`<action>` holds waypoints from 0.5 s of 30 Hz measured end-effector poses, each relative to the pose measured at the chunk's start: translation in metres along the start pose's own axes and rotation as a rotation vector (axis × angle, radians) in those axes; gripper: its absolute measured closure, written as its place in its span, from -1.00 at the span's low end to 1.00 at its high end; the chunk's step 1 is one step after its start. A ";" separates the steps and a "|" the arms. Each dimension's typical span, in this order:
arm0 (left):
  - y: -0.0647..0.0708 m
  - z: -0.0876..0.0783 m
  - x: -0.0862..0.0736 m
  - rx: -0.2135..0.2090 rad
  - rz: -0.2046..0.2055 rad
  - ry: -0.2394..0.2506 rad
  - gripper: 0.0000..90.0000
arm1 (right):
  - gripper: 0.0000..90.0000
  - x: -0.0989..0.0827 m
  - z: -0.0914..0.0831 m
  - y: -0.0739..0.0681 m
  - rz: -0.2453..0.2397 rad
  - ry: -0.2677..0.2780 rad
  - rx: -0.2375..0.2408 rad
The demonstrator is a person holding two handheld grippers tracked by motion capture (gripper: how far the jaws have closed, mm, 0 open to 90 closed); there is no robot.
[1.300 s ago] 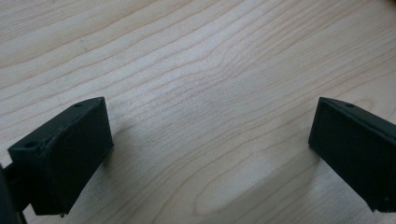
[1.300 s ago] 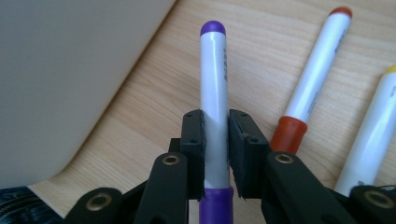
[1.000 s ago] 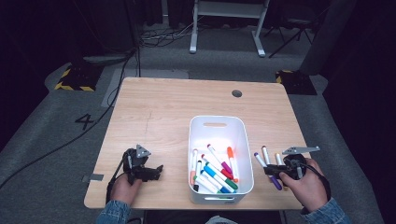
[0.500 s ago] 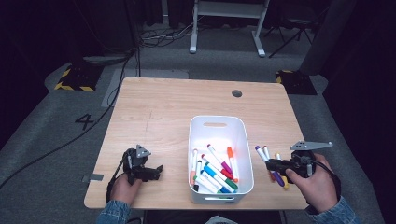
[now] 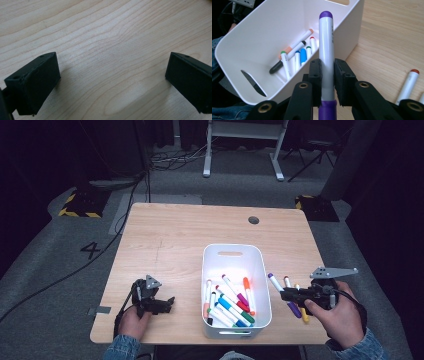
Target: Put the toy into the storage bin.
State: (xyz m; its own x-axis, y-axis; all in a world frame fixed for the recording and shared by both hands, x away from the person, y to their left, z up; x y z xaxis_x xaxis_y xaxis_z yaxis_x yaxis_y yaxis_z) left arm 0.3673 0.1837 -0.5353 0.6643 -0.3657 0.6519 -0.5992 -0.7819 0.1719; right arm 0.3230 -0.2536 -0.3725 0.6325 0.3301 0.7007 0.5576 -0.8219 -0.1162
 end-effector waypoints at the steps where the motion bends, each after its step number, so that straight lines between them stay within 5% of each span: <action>1: 0.000 0.000 0.000 0.000 0.000 0.000 -1.00 | 0.71 0.002 -0.001 -0.003 -0.004 0.002 0.005; 15: 0.000 0.001 0.001 0.002 0.000 0.002 -1.00 | 0.71 0.022 0.007 -0.031 -0.069 0.017 0.068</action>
State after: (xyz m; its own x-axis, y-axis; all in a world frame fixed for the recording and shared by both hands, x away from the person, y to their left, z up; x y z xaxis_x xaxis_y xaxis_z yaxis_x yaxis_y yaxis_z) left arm 0.3687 0.1833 -0.5353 0.6636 -0.3643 0.6534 -0.5981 -0.7831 0.1707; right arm 0.3230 -0.2174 -0.3582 0.5823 0.3766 0.7204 0.6350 -0.7641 -0.1139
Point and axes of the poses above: each handheld gripper's, and its own axes: z roughly forward along the jaws, x roughly out of its top, y roughly to its right, the point moved 4 cm from there along z, roughly forward along the jaws, and after that the axes turned 11 degrees about -x, right-handed, at the moved point
